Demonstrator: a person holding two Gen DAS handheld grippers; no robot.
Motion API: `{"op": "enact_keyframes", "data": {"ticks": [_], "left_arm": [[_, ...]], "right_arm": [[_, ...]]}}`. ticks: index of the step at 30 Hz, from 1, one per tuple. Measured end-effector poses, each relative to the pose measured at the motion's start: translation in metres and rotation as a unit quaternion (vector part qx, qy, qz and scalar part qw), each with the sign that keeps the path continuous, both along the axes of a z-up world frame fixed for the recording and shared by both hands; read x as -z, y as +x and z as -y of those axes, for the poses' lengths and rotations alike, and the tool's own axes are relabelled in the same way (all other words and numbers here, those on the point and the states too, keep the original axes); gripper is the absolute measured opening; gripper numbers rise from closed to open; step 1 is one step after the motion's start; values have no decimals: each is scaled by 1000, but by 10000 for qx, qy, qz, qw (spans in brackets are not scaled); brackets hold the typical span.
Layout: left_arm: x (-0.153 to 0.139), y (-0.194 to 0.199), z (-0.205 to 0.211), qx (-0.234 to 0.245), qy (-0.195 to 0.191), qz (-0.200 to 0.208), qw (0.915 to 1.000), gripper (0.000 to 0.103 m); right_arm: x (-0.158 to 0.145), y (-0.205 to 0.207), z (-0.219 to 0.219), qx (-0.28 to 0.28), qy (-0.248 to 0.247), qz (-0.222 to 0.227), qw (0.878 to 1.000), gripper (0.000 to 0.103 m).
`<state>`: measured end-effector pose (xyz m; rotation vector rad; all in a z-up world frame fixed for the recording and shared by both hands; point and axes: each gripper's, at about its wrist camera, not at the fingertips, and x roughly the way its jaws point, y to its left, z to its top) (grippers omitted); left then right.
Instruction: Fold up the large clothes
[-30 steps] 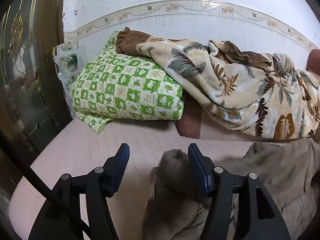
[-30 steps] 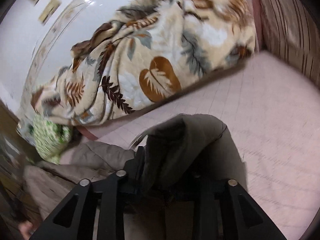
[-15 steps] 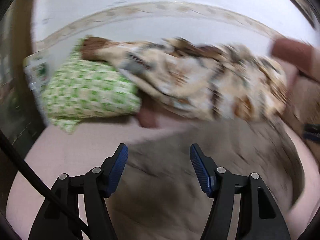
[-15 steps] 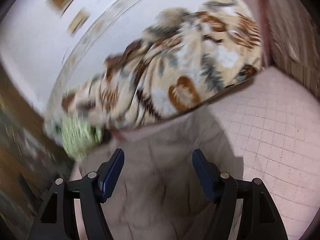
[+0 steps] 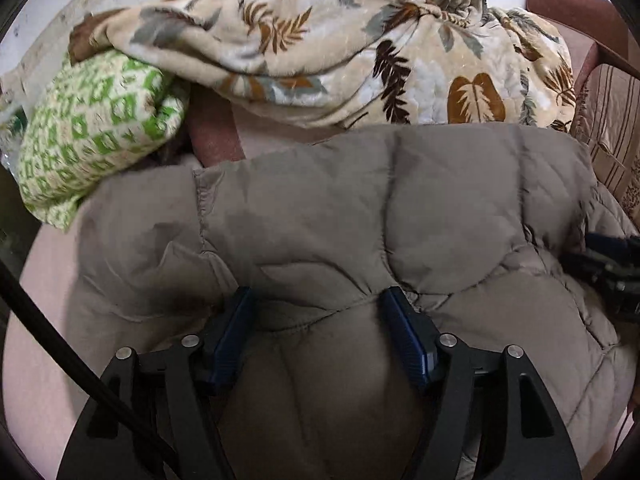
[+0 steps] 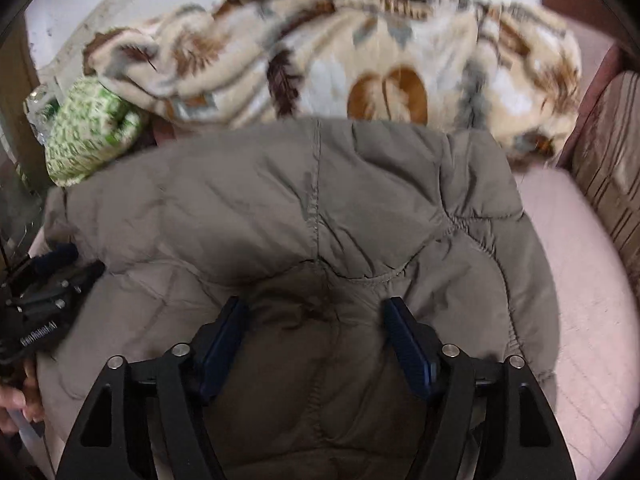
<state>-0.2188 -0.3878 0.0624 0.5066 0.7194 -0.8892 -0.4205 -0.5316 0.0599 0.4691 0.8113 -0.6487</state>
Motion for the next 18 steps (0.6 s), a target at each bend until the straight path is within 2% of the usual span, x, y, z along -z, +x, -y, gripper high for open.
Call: {"op": "enact_keyframes", "data": {"ticks": [4,8,10,11,14,16,18], "left_arm": [[14,14,7,-89,-69,-268,9996,74],[10,13,14,-171,138,-151,9996,75],[-3,-1,-1,-192,-6,138,9997,74],[-13,-15,-17,-123,-205,317,9992,74],[-26,-48,-58,47,-508,677,9964,74],[-26,-65,-78,23,-450,949,9945,74],[-24,-78,-102,-80,-392,1094,9932,74]], "right_arm": [[22,5,13,-27,310,-53,9995,80],[30,8,22,52,500,-31,9987,81],[21,4,15,107,425,9,9990,81],[12,-2,7,171,403,109,9990,81],[-23,-42,-30,174,270,846,9959,81],[-39,-73,-68,170,-64,1101,9938,83],[-41,-98,-96,336,-274,1172,9922,84]]}}
